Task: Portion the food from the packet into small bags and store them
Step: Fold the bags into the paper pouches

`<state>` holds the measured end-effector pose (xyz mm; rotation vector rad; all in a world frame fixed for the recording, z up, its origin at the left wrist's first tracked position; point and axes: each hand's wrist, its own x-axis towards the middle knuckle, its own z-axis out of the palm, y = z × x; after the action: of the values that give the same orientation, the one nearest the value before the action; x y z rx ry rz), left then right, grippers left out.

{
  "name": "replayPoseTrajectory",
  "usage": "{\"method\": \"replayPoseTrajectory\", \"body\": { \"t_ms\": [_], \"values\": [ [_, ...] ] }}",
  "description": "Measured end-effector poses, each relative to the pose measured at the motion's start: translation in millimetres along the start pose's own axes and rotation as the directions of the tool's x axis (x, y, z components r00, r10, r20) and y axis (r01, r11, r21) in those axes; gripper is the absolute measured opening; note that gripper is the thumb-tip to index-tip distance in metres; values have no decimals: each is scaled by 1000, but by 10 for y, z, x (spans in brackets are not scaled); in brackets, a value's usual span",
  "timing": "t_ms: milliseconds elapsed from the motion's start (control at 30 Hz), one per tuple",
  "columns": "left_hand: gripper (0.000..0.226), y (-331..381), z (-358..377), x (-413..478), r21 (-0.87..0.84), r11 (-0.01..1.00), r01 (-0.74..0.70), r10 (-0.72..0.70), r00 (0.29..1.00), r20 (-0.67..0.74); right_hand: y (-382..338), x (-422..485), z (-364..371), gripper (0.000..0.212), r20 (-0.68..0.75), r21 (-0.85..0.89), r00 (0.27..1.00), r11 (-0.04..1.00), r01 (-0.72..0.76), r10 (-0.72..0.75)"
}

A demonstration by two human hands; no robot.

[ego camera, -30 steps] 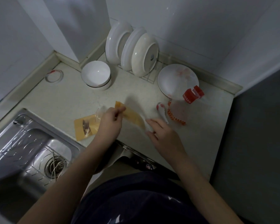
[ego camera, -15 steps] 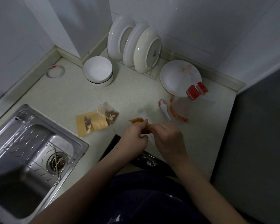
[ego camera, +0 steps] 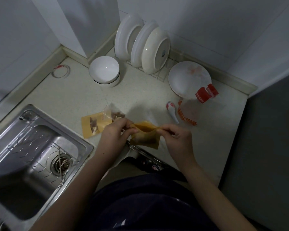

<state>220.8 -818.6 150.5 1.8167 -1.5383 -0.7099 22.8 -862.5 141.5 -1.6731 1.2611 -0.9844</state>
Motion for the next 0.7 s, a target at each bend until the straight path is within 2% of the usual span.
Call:
{"method": "replayPoseTrajectory", "body": {
  "t_ms": [133, 267, 400, 500, 633, 700],
  "values": [
    [13, 29, 10, -42, -25, 999, -35, 33, 997, -67, -20, 19, -28, 11, 46, -28, 999, 1000, 13, -11],
    [18, 38, -1, -31, 17, 999, -50, 52, 992, -115, -44, 22, -30, 13, 136, -61, 987, 994, 95, -86],
    [20, -4, 10, -29, 24, 1000, -20, 22, 994, -105, -42, 23, -46, 6, 123, -93, 983, 984, 151, -139],
    [24, 31, -2, -34, 43, 997, -56, 61, 991, -117, -21, 32, -56, 4, 113, -118, 987, 985, 124, -111],
    [4, 66, -6, -16, 139, 981, -137, 150, 985, -86, 2, 40, -77, 14, 83, -112, 994, 990, 82, -73],
    [3, 76, -8, -16, 153, 973, -173, 185, 980, -68, 11, 35, -80, 14, 64, -140, 995, 986, 87, -79]
  ]
}}
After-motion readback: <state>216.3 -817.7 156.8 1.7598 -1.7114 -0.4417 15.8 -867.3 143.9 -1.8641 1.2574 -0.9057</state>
